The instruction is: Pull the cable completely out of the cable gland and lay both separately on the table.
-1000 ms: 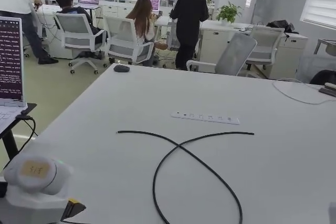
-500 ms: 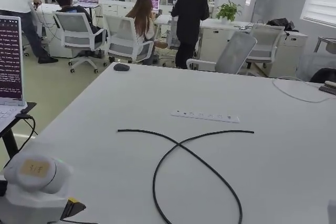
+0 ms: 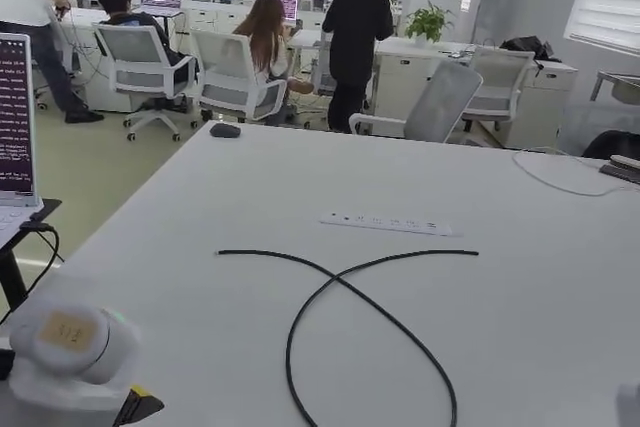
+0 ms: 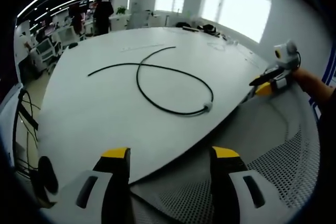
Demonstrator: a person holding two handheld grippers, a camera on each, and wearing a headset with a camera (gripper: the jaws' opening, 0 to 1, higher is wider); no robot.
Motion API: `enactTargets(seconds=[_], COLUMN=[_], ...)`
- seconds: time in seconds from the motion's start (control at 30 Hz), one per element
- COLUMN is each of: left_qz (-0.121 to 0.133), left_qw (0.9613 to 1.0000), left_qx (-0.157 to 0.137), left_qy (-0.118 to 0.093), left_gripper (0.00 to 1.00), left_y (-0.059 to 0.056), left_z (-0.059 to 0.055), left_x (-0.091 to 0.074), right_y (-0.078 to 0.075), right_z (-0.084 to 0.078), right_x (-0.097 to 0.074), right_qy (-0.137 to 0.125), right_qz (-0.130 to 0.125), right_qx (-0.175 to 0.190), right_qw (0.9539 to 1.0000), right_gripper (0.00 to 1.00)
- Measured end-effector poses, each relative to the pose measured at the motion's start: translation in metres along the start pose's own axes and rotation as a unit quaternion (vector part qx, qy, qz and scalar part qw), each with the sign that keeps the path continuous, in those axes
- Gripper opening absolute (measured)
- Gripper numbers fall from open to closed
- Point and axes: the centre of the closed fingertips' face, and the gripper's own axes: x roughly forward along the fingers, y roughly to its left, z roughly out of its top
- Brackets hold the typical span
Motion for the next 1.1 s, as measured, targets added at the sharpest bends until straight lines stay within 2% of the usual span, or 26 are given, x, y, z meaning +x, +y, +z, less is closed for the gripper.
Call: enactTargets(seconds=[0.2,0.33,0.4,0.5,0.57,0.67,0.77,0.8,0.9,0.97,1.0,1.03,1.1], left_qz=[-0.007,-0.014,-0.021,-0.032,-0.044,-0.062,-0.081,-0.084,-0.107,-0.118,-0.122,-0.132,-0.152], left_qw=[0.9985,0.9983,0.9979,0.9962,0.9945,0.9890,0.9818,0.9785,0.9711,0.9600,0.9549,0.9475,0.9364], left_qx=[0.052,0.055,0.060,0.080,0.093,0.132,0.168,0.185,0.209,0.248,0.264,0.282,0.303], left_qy=[0.014,0.007,0.012,0.014,0.017,0.027,0.035,0.032,0.040,0.052,0.060,0.073,0.090], left_gripper=[0.60,0.60,0.61,0.61,0.62,0.62,0.60,0.57,0.57,0.55,0.52,0.48,0.42], left_y=[0.003,0.005,0.004,-0.003,-0.010,-0.019,-0.029,-0.032,-0.043,-0.047,-0.049,-0.052,-0.058], left_z=[0.014,0.028,0.033,0.045,0.050,0.056,0.062,0.067,0.073,0.074,0.073,0.071,0.068], left_x=[0.002,0.006,0.009,0.015,0.019,0.028,0.036,0.040,0.049,0.057,0.060,0.066,0.074], right_y=[-0.003,-0.005,-0.004,-0.002,0.005,0.003,0.003,0.003,0.003,0.003,0.006,0.008,0.008], right_z=[-0.001,0.000,0.001,0.001,0.003,0.001,0.001,0.002,0.002,0.002,0.003,0.003,0.003], right_x=[0.001,0.001,0.001,0.001,0.001,0.001,0.001,0.000,0.000,0.000,0.000,0.000,0.000], right_qy=[0.004,0.001,-0.002,-0.004,-0.009,-0.007,-0.008,-0.009,-0.010,-0.011,-0.013,-0.013,-0.012], right_qz=[-0.013,-0.017,-0.015,-0.010,0.017,0.016,0.015,0.014,0.013,0.015,0.025,0.035,0.039], right_qx=[-0.008,-0.013,-0.014,-0.014,0.005,0.012,0.010,0.009,0.008,0.007,0.011,0.017,0.015], right_qw=[0.9999,0.9998,0.9998,0.9998,0.9998,0.9998,0.9998,0.9998,0.9998,0.9998,0.9995,0.9992,0.9991], right_gripper=[0.48,0.48,0.48,0.48,0.48,0.50,0.50,0.50,0.50,0.49,0.49,0.48,0.49])
